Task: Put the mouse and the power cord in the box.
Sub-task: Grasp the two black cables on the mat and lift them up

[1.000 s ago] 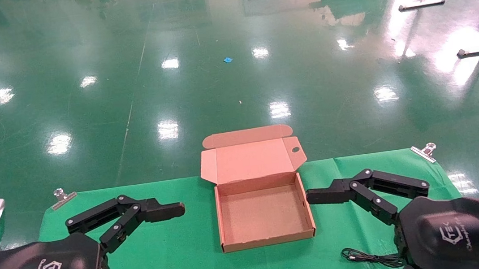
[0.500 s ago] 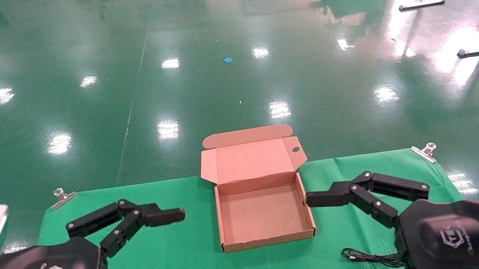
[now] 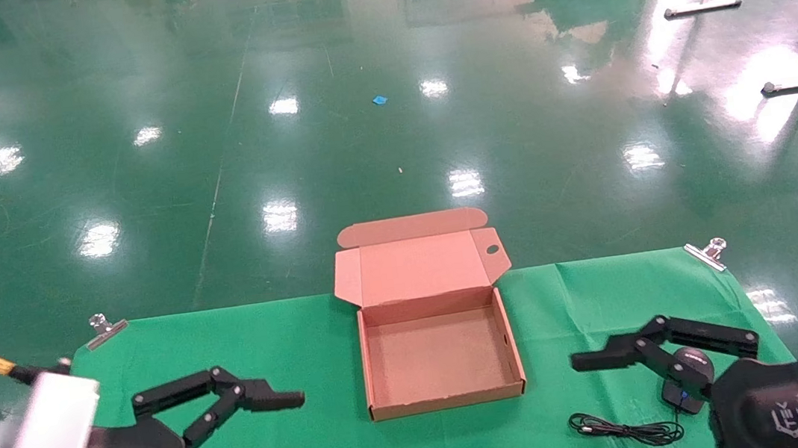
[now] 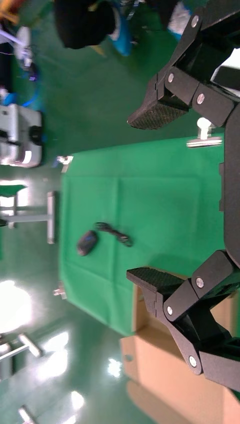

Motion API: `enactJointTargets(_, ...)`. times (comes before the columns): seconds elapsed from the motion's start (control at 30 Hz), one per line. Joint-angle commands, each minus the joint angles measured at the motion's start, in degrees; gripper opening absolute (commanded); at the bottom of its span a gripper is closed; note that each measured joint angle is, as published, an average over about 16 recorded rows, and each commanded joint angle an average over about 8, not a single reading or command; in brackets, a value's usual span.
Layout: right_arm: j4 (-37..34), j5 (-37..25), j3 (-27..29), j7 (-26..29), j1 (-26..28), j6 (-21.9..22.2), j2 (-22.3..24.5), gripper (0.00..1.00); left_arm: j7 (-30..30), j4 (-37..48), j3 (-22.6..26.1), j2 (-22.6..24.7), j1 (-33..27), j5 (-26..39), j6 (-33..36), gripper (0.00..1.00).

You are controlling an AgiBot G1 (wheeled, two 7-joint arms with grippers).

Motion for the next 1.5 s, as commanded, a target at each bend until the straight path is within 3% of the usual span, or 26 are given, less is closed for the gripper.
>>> enactJointTargets(0.03,-1.0,-1.7,-0.7,-1.3,0.7,-0.7,0.6,1.0,0.1,0.4,1.2,0.1,-1.1,1.7,0.3,1.0)
enactJointTargets(0.47,-14.6,-15.7,-12.2,-15.3,9.7,-0.9,-0.2,1.0,6.2,13.1,11.1,3.9,-6.8,11.5,0.5,1.0)
enactJointTargets(0.77,-30.0,-31.1,-20.7,-27.9,19.3,1.4,-7.6,1.0,15.7,29.3,18.9,10.7,-11.6,22.0,-0.4,1.0)
enactJointTargets(0.97,-41.3,-39.7,-24.4,-36.2,24.0,8.2,-14.4,1.0,22.5,42.9,22.6,16.5,-15.6,29.2,-4.3,1.0)
enactJointTargets(1.23,-52.1,-45.3,-26.6,-42.6,25.6,20.7,-22.4,1.0,28.7,55.2,25.2,22.7,-19.1,35.8,-16.5,1.0)
enactJointTargets(1.5,-58.5,-45.8,-26.9,-46.1,25.5,25.0,-28.2,1.0,32.5,61.2,27.1,26.1,-20.5,39.3,-21.9,1.0)
